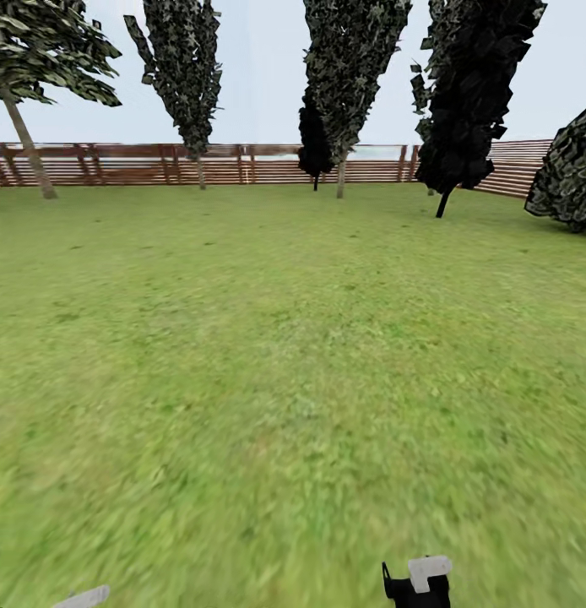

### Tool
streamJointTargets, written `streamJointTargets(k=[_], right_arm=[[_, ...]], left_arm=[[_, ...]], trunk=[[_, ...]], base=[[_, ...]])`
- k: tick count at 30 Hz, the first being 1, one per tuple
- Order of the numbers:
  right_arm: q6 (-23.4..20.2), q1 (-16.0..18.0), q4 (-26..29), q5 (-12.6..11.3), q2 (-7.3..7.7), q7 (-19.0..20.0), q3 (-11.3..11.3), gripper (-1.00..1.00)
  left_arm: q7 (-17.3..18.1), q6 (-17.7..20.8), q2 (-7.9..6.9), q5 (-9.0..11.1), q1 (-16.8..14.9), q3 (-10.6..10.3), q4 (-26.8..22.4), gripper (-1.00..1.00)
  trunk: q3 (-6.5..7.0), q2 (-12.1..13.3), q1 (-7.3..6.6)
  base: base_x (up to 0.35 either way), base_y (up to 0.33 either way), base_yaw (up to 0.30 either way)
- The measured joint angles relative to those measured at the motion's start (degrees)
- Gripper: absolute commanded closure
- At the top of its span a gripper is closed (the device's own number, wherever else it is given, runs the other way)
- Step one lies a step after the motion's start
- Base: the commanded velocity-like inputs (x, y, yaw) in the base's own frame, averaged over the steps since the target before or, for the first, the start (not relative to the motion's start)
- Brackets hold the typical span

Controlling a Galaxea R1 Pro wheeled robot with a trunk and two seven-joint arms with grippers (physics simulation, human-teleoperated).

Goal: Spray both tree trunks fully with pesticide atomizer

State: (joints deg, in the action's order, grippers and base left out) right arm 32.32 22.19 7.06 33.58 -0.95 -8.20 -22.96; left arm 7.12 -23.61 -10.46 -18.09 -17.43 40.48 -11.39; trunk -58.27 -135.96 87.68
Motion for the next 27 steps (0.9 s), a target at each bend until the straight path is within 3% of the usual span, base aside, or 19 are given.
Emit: streamJointTargets(k=[27], right_arm=[[0.0, 0.02, 0.0, 0.0, 0.0, 0.01, 0.0, -1.0]], left_arm=[[-0.07, -0.05, 0.0, 0.15, 0.0, 0.14, 0.96, 1.0]], trunk=[[0.0, 0.0, -0.01]], base=[[0.298, 0.174, 0.28]])
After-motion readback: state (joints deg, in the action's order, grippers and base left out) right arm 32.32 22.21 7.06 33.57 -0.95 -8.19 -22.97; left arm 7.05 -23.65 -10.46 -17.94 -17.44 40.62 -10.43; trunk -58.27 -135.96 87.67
